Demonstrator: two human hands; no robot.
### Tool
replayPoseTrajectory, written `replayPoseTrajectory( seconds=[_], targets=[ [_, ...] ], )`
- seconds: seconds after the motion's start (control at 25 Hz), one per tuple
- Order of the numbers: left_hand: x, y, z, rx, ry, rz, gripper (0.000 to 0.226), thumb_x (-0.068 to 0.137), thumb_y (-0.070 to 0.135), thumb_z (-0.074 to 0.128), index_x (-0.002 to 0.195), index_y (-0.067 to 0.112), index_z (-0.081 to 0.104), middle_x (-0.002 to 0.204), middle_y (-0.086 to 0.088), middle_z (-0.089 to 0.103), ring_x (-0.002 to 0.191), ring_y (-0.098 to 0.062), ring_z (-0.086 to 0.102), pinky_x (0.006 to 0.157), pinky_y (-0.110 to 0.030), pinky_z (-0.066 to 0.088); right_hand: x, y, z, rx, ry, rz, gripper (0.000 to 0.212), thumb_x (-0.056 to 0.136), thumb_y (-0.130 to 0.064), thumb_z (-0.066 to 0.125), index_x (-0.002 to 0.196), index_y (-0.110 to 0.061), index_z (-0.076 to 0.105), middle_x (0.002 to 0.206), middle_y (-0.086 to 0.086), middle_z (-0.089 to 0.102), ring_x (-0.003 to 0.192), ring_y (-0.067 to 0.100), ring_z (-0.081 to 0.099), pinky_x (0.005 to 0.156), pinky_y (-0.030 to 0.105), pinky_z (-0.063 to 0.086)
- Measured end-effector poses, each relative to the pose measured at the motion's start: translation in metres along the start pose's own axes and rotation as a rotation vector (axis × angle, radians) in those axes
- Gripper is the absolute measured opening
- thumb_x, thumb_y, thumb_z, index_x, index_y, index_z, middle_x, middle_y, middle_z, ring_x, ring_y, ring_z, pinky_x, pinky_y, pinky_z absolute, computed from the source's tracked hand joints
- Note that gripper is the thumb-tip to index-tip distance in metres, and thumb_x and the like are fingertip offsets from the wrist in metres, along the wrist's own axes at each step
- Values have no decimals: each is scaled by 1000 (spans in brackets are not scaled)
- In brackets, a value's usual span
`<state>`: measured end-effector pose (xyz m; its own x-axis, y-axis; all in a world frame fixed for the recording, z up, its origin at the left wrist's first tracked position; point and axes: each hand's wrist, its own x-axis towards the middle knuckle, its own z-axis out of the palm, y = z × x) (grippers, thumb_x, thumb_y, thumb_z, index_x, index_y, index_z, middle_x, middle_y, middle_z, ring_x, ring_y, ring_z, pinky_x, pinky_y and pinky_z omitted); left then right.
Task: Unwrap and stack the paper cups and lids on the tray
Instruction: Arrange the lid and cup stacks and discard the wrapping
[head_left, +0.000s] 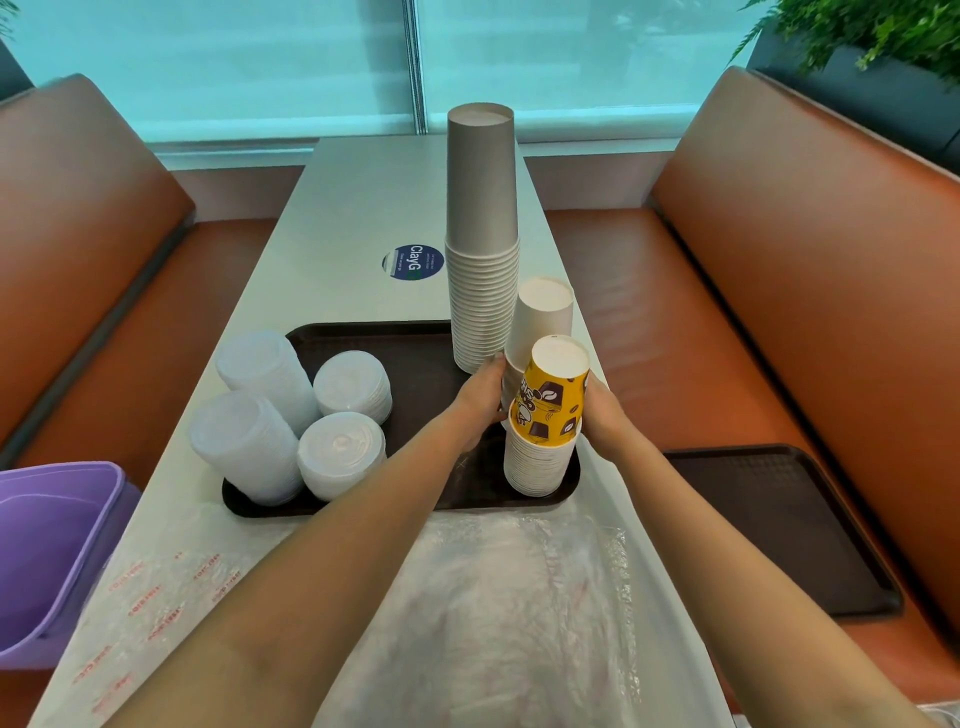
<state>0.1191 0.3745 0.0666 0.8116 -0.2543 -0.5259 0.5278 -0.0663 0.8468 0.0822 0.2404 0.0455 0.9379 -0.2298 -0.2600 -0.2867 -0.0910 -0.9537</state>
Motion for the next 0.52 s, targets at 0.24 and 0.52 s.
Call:
replayPoseTrajectory(
  seconds=[0.24, 0.52],
  targets=[
    [0, -7, 0, 17, 24, -25, 40, 101, 44, 30, 131, 24, 45, 142, -5, 46, 127, -28, 45, 95, -42, 41, 5, 10, 0, -12, 6, 7, 38, 104, -38, 28, 130, -19, 49, 130, 3, 55, 118, 20, 53, 101, 39, 42],
    [8, 37, -28, 17, 339, 275, 37, 97, 30, 47, 131, 17, 48, 134, -5, 50, 106, -15, 46, 96, -37, 43, 34, -26, -25, 45, 193, 40, 39, 100, -30, 39, 135, -12, 45, 132, 8, 50, 107, 22, 47, 88, 39, 44]
  ],
)
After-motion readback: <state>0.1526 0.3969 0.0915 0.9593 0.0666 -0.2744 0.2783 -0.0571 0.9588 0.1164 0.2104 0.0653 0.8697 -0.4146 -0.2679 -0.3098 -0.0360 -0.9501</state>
